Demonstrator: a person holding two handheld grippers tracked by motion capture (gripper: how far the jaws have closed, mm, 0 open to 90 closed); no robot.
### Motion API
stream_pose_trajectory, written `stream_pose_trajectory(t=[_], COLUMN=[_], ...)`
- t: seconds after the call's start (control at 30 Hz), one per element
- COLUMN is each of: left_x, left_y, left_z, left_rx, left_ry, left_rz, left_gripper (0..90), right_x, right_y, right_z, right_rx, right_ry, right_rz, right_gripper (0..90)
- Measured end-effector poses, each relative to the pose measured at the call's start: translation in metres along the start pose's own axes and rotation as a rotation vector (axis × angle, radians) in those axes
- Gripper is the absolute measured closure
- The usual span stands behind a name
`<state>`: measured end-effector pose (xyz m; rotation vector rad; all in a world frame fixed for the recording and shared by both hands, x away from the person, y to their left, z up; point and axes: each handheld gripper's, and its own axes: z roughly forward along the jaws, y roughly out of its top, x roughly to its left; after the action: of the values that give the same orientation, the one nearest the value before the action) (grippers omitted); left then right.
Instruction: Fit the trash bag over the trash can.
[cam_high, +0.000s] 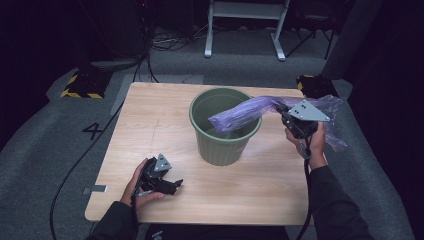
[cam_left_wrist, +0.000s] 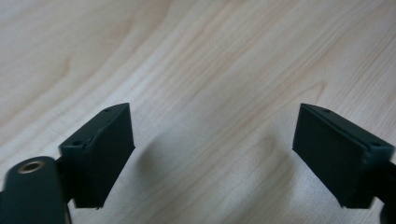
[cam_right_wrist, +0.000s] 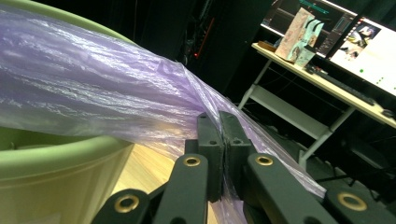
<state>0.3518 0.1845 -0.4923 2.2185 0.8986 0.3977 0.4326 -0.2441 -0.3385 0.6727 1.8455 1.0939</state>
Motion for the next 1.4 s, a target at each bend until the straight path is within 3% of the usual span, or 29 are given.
stream_pose_trajectory(t=[0.03, 0.07, 0.13, 0.2, 0.27, 0.43, 0.63, 0.77, 1.1, 1.27, 1.37, 1.4], left_x=[0.001, 0.002, 0.004, 0.005, 0.008, 0.008, 0.008, 0.004, 0.002, -0.002, -0.007, -0.008], left_y=[0.001, 0.003, 0.006, 0.007, 0.014, 0.026, 0.037, 0.048, 0.072, 0.085, 0.098, 0.102], left_z=[-0.003, -0.006, -0.014, -0.019, -0.033, -0.051, -0.063, -0.075, -0.092, -0.095, -0.096, -0.096], left_rx=[-0.015, -0.029, -0.064, -0.084, -0.14, -0.214, -0.261, -0.329, -0.398, -0.405, -0.414, -0.413], left_ry=[-0.003, -0.004, 0.005, 0.005, 0.019, 0.028, 0.021, -0.008, -0.012, -0.007, 0.005, -0.011], left_rz=[0.005, 0.01, 0.007, 0.009, 0.004, 0.002, 0.011, 0.04, 0.045, 0.068, 0.102, 0.103], left_gripper=[20.6, 21.1, 14.2, 19.0, 16.2, 15.7, 15.6, 15.5, 16.1, 17.3, 18.2, 18.9], right_x=[0.0, 0.0, 0.0, 0.0, 0.001, 0.005, 0.007, 0.01, 0.022, 0.026, 0.031, 0.033], right_y=[0.0, 0.001, 0.002, 0.003, 0.004, 0.003, 0.004, 0.006, 0.011, 0.014, 0.018, 0.018], right_z=[-0.001, -0.001, -0.003, -0.003, -0.005, -0.004, -0.004, -0.003, 0.0, 0.002, 0.001, 0.001], right_rx=[-0.001, 0.001, 0.001, 0.001, 0.004, 0.014, 0.017, 0.019, 0.025, 0.022, 0.02, 0.019], right_ry=[-0.003, -0.005, -0.011, -0.014, -0.022, -0.029, -0.025, -0.022, -0.01, -0.003, 0.0, -0.002], right_rz=[-0.002, -0.003, -0.015, -0.018, -0.032, -0.048, -0.05, -0.066, -0.113, -0.127, -0.148, -0.154], right_gripper=[89.2, 89.4, 89.5, 89.5, 89.5, 89.5, 89.4, 89.4, 88.7, 88.4, 88.4, 88.3])
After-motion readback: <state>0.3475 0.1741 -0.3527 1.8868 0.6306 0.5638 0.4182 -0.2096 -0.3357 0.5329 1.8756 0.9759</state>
